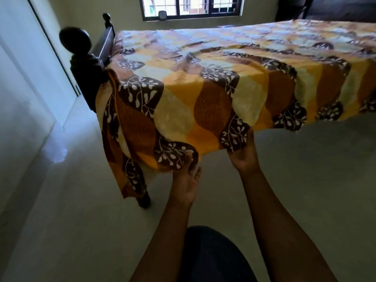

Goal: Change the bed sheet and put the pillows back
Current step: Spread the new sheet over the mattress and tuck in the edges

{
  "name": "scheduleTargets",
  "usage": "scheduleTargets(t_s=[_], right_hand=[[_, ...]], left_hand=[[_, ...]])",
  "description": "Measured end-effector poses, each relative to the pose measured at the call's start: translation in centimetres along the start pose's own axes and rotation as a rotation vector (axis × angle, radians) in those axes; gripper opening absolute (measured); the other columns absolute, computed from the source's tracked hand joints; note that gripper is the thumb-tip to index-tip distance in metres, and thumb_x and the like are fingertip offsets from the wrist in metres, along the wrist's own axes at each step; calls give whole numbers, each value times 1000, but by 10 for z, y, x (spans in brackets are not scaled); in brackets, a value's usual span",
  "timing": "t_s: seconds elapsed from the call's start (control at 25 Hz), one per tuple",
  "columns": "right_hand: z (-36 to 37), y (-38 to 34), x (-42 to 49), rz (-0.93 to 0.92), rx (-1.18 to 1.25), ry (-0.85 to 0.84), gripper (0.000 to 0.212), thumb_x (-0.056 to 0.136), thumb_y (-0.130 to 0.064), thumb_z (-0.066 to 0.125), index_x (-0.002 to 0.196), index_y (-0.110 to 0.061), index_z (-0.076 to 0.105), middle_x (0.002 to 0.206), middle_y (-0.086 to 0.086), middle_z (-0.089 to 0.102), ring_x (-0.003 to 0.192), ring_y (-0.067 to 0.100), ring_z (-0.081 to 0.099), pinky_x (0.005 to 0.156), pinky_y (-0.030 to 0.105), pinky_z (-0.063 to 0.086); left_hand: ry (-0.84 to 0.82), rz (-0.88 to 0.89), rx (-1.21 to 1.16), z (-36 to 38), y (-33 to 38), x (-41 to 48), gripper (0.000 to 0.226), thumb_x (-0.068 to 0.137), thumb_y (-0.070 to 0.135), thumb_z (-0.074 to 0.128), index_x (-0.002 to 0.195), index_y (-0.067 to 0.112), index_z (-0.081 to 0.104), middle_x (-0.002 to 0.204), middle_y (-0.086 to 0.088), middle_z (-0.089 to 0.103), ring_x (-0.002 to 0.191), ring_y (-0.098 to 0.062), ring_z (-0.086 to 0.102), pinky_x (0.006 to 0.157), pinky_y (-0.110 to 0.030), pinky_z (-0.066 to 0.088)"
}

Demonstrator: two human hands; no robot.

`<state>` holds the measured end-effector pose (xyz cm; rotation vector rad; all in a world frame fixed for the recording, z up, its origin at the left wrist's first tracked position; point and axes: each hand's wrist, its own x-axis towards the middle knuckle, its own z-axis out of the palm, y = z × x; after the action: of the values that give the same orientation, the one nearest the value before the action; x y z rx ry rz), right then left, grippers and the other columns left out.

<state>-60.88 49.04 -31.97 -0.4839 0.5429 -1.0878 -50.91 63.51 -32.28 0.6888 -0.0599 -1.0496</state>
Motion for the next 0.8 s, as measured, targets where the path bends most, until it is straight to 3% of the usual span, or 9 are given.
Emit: scheduleTargets(t_s=[0.08,0.16,0.28,0.36,0.48,0.56,0.64,0.72,0.8], right_hand=[[-9,-16,6,-57,-62,-13,55,71,-40,61,119,-14,56,111,5,67,102,22,61,76,32,56],[-29,-25,4,-136,-102,-14,39,73,-34,59,105,-13,61,95,0,72,93,18,64,66,28,57],[-52,-21,-2,-238,-154,63,25,81,-32,57,96,-13,64,86,-5,73,87,16,66,63,27,56],[-54,-9,-3,-231,-146,121,22,89,-30,56,101,-13,64,95,-3,72,92,18,65,69,31,55],[-33,13,-13,0,-117,13,66,72,-48,69,127,-15,55,124,5,61,108,23,58,85,34,49],[-22,28,-25,137,-206,-74,42,79,-37,64,114,-16,60,108,3,67,92,17,61,73,28,48],[-17,40,-33,183,-307,0,14,87,-22,60,100,-17,62,99,4,65,86,17,60,70,28,47],[-17,49,-34,166,-436,109,19,88,-22,62,105,-15,61,101,3,61,92,19,58,74,29,44],[-12,50,-38,170,-487,174,15,88,-26,62,100,-18,59,98,1,59,92,17,56,80,31,43]], left_hand=[[62,8,117,8,-10,6,74,64,21,83,129,21,48,130,-3,56,112,-22,55,89,-40,45],[143,41,133,-6,-14,11,52,86,5,61,135,13,44,139,-10,49,123,-29,49,93,-43,43],[235,92,211,-35,-7,15,49,87,-3,55,134,5,44,139,-15,47,123,-32,48,88,-42,47],[215,74,198,-39,-5,13,51,88,-3,53,137,7,42,138,-13,48,111,-27,55,83,-39,48],[155,66,111,-35,-7,7,49,90,-1,49,136,12,41,131,-8,51,97,-20,56,82,-38,48],[161,50,92,-37,-13,3,40,90,1,50,128,15,46,126,-7,51,96,-21,55,85,-38,47],[196,48,136,-39,-15,2,27,89,0,52,113,14,53,122,-8,53,93,-21,56,84,-37,47],[290,86,200,-41,-13,6,18,87,-1,56,99,13,57,122,-12,54,90,-21,57,80,-36,48],[372,107,282,-43,-6,10,18,88,1,57,105,8,57,126,-17,54,88,-22,57,79,-35,48]])
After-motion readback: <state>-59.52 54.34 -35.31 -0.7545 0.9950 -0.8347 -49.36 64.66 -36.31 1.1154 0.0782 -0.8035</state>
